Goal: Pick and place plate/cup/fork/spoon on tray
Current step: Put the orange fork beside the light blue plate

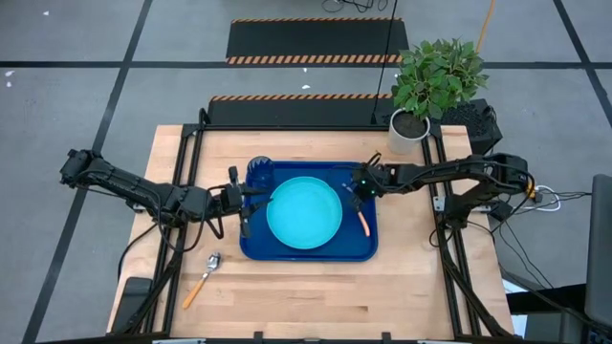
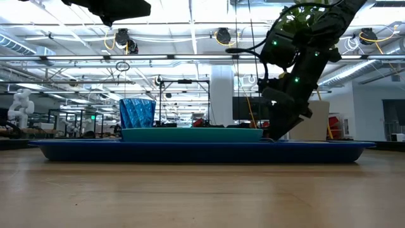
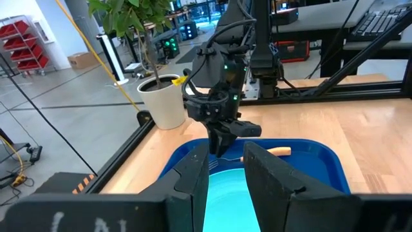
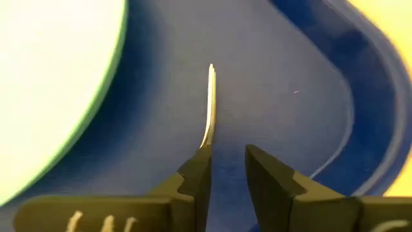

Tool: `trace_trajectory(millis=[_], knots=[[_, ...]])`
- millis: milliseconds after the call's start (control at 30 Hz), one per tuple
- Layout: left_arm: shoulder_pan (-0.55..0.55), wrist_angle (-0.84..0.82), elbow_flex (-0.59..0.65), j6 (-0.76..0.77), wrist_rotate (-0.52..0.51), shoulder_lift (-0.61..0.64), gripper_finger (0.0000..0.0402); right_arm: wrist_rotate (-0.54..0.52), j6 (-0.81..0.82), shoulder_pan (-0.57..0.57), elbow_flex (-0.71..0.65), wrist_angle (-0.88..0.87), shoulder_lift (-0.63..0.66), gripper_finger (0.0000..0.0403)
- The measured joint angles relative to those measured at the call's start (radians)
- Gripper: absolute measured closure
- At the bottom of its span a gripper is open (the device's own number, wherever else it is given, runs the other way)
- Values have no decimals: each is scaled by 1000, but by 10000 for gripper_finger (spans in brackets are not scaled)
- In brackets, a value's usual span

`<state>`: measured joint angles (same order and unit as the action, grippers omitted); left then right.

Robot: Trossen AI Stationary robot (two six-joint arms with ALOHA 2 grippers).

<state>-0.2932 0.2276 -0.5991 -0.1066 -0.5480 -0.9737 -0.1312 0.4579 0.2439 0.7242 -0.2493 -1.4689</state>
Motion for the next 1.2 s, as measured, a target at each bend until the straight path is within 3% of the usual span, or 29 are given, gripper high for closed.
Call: trace_trajectory(millis=[400,533,1200], knots=[[0,-10,0,1,0,0,300,1,23,-36,0,61,11,264],[0,-11,0,3,0,0,300,-45,3,-37,0,40,9,254],[0,-18,0,7,0,0,300,-77,0,-48,0,52,-45,249]])
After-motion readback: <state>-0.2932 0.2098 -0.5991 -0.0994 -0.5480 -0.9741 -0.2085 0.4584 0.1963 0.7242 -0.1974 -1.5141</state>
